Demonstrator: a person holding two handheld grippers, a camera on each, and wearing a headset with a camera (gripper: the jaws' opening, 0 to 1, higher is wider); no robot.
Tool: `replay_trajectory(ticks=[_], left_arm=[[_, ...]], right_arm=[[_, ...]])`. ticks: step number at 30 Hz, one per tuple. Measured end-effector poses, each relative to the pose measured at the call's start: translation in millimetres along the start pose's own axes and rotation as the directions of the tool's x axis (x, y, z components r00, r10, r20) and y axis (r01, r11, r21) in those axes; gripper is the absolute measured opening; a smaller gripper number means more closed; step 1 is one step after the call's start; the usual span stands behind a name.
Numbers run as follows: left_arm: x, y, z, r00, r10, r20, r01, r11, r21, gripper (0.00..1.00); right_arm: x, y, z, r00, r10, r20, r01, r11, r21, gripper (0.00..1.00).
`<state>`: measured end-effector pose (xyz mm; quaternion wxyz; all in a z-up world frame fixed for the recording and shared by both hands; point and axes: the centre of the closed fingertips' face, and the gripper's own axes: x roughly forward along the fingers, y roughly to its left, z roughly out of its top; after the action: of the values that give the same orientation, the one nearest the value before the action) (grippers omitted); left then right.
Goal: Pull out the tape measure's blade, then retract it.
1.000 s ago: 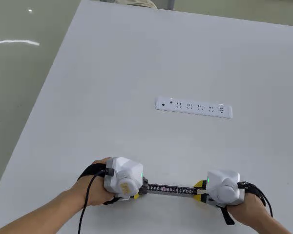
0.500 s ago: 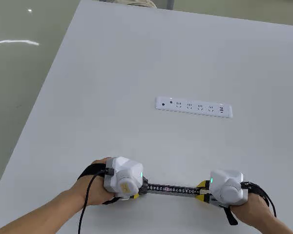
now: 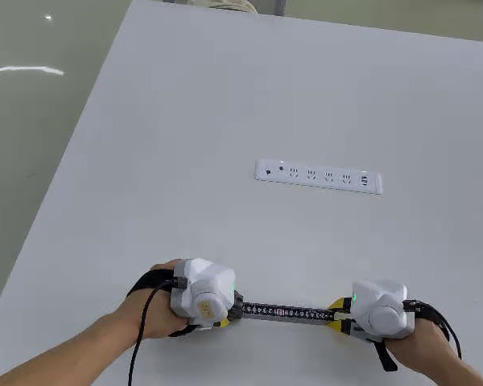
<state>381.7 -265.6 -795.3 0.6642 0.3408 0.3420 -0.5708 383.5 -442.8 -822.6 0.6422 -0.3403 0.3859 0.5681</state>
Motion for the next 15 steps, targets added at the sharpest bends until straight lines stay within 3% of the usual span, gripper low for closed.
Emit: replay_trajectory(ticks=[15], left_arm=[[0.6, 0.7, -0.5, 1.0, 0.001, 0.002, -0.001, 1.0, -0.002, 0.36]], right_arm=[[-7.0, -3.7, -14.2, 0.9998, -0.009, -0.015, 0.01, 1.0, 0.009, 0.11]])
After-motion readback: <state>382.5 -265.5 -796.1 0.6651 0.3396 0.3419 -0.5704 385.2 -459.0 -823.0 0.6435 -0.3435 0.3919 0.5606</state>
